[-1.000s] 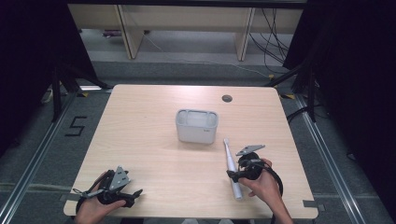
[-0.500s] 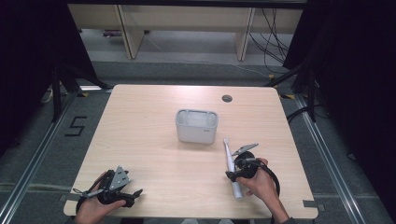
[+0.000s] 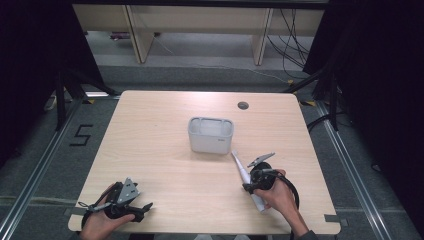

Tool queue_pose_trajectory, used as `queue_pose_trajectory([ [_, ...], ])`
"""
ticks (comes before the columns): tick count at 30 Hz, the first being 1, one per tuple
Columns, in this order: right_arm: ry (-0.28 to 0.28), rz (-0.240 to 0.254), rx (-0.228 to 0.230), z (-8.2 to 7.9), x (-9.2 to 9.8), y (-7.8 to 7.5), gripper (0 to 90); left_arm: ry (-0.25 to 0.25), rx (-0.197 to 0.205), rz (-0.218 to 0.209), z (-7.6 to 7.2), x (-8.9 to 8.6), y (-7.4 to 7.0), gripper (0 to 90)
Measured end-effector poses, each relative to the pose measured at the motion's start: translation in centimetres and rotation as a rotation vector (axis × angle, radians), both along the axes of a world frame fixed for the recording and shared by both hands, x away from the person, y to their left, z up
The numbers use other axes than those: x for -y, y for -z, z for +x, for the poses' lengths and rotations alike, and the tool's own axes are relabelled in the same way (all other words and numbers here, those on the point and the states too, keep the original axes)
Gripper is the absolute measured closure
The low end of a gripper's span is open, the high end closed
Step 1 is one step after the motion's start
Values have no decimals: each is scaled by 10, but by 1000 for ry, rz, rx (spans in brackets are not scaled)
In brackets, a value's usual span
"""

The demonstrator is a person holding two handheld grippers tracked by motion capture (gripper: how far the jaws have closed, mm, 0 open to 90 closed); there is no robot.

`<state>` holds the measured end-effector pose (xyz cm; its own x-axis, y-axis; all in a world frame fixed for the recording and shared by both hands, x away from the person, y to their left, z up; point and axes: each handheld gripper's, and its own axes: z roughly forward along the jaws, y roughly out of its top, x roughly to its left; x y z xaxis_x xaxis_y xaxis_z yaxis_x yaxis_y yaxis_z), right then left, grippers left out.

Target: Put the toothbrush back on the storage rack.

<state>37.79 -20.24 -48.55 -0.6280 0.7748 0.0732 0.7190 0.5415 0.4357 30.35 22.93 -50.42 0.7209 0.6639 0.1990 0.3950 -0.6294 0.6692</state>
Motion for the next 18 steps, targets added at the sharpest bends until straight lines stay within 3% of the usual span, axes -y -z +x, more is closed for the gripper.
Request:
queue_pose_trajectory([
  [2,-31,-12,-3,1,0,0,584,-3,0,-5,0,0,1,162],
  [7,-31,-59,-19,2,-2,-3,637,1,-1,2,0,0,0,162],
  [9,-64,-65,-14,4,-2,-3,651,-4,-2,-3,0,0,1,162],
  [11,-47,-76,-30,4,-3,-4,652,0,0,0,0,0,0,162],
  [13,-66,-82,-35,4,-4,-4,655,-2,0,-3,0,1,0,162],
  [14,-112,-99,0,7,-3,-3,655,-2,-3,-3,0,1,1,163],
  [16,-94,-111,-23,7,-5,-4,655,-4,-2,-3,0,1,1,162],
  [18,-110,-124,-24,8,-6,-5,656,1,0,-4,0,1,0,162],
])
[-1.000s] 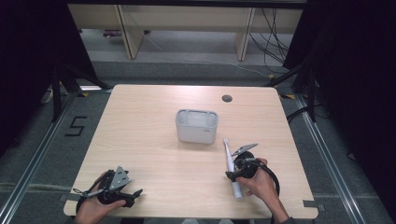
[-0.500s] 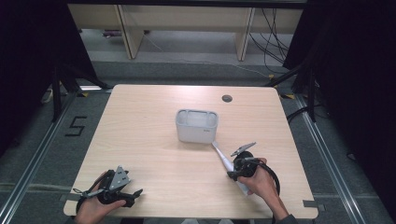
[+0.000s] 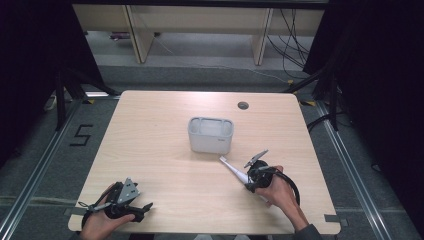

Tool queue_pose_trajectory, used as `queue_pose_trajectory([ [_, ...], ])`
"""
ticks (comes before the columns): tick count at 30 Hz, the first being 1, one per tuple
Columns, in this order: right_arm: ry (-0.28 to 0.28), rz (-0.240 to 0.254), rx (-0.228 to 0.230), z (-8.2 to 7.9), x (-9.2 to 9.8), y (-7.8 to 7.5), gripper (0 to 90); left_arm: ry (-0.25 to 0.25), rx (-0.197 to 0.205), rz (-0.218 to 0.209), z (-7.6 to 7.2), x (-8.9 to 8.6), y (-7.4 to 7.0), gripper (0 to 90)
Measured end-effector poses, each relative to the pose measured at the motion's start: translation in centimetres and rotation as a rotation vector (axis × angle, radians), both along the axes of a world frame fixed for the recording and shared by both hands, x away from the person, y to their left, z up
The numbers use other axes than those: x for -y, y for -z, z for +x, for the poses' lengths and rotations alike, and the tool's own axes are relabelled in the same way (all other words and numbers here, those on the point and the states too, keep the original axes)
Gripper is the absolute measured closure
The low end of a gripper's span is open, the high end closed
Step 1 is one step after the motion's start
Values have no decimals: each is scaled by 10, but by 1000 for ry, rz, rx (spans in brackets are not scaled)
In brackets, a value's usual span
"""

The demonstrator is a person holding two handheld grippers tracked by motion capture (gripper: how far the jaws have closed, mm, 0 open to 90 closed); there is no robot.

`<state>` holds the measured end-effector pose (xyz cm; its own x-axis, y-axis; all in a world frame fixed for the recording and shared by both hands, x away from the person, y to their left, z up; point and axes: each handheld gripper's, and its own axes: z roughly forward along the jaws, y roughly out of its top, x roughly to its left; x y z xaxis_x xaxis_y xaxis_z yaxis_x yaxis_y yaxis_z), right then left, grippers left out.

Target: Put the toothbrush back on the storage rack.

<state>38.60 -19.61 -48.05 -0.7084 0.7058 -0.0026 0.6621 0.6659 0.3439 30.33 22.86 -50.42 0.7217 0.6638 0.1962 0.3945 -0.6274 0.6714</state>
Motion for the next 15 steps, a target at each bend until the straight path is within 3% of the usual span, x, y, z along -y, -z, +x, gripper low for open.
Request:
queue_pose_trajectory([
  [2,-34,-11,13,2,-1,0,657,-4,-2,0,0,0,1,162],
  [9,-49,-36,9,1,-4,-1,661,-1,-1,13,1,0,0,162],
  [11,-60,-49,10,2,-5,-1,661,-1,7,-7,0,0,1,162],
  [15,-71,-69,1,1,-7,-2,662,2,3,-1,1,0,1,163],
])
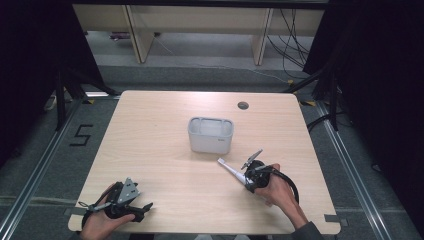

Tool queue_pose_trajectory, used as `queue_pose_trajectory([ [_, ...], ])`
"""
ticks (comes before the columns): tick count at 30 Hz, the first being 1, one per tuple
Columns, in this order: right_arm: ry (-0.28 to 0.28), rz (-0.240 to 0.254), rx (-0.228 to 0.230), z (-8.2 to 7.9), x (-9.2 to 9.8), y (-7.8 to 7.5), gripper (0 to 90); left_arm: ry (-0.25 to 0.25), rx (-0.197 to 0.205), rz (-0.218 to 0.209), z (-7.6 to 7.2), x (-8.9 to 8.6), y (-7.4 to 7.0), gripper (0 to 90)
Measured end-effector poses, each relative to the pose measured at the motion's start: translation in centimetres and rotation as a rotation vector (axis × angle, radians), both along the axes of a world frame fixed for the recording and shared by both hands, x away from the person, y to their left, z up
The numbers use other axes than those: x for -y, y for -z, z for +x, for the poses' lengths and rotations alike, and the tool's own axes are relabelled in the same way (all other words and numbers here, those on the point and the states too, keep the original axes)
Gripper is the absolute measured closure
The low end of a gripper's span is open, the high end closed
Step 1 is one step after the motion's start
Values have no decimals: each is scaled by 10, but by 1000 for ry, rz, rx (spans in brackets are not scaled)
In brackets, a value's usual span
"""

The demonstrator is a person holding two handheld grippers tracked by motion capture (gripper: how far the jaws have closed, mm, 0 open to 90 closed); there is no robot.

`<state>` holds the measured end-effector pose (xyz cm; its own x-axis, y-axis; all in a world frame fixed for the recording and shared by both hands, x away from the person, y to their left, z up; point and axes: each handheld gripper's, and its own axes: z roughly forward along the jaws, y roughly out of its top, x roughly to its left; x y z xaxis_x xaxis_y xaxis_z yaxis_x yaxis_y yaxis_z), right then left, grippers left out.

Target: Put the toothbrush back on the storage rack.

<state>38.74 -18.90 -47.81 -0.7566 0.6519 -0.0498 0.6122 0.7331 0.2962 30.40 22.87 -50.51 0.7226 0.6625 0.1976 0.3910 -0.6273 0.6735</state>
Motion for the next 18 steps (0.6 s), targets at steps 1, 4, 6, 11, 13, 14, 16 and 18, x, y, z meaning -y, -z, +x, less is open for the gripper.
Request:
queue_pose_trajectory([
  [1,-2,-8,2,0,0,0,663,-3,3,-5,0,0,0,163],
  [4,-30,-29,-2,2,-2,-1,663,0,-1,-2,0,0,0,162],
  [6,-25,-31,-7,2,-2,-1,663,-5,1,-8,0,0,0,162],
  [11,-46,-51,-6,3,-3,-1,663,3,0,0,0,0,0,162],
  [13,-57,-73,-1,4,-3,-1,664,0,4,-3,0,1,0,163],
  [14,-63,-81,-7,4,-4,-2,663,3,0,2,0,0,0,163],
  [16,-83,-96,-11,6,-4,-2,664,4,-1,0,0,0,0,163],
  [18,-63,-97,-32,6,-7,-1,664,0,2,-3,0,0,0,162],
])
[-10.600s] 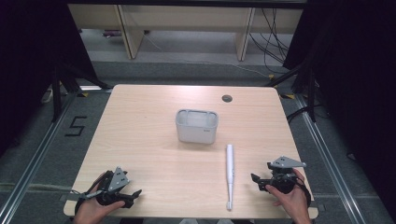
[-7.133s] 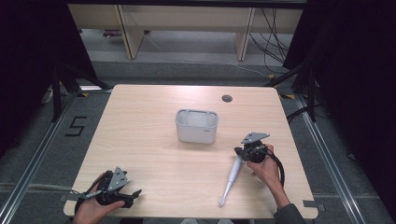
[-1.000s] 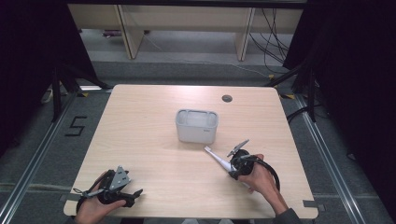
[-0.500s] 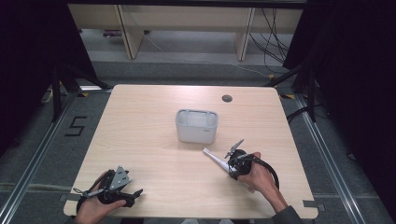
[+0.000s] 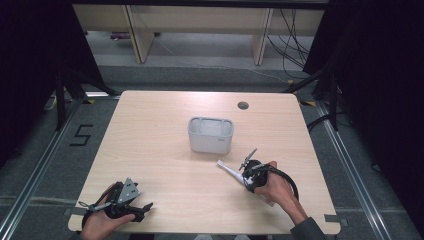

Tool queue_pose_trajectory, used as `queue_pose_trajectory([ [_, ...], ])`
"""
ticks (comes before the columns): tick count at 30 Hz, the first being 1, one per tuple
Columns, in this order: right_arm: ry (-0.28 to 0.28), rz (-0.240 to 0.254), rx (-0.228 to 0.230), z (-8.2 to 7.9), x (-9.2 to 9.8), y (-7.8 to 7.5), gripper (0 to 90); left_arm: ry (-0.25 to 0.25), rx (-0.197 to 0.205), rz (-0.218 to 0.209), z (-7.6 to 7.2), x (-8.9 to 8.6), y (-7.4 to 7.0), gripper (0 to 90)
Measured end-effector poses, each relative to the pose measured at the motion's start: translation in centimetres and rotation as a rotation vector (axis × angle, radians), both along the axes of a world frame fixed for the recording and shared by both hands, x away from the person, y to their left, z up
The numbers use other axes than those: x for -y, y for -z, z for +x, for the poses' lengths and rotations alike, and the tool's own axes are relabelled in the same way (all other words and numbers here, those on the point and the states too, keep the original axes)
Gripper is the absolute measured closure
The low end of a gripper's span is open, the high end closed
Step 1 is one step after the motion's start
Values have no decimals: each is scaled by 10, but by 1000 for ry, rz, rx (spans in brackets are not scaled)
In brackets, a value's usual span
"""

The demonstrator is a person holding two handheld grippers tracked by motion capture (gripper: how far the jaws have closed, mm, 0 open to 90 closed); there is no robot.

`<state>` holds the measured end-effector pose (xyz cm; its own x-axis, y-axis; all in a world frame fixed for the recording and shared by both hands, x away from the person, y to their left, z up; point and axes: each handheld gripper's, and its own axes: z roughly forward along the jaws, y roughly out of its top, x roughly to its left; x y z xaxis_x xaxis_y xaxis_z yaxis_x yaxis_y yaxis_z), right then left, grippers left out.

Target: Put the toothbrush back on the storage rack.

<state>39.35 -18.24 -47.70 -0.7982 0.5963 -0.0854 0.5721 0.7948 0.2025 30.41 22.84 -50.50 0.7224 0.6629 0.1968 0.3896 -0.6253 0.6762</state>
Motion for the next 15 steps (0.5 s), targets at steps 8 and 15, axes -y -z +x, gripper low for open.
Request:
queue_pose_trajectory([
  [8,-15,-53,-43,2,-5,-3,663,4,-1,4,0,0,0,162],
  [15,-38,-66,-63,5,-6,-3,662,2,1,3,0,0,0,162],
])
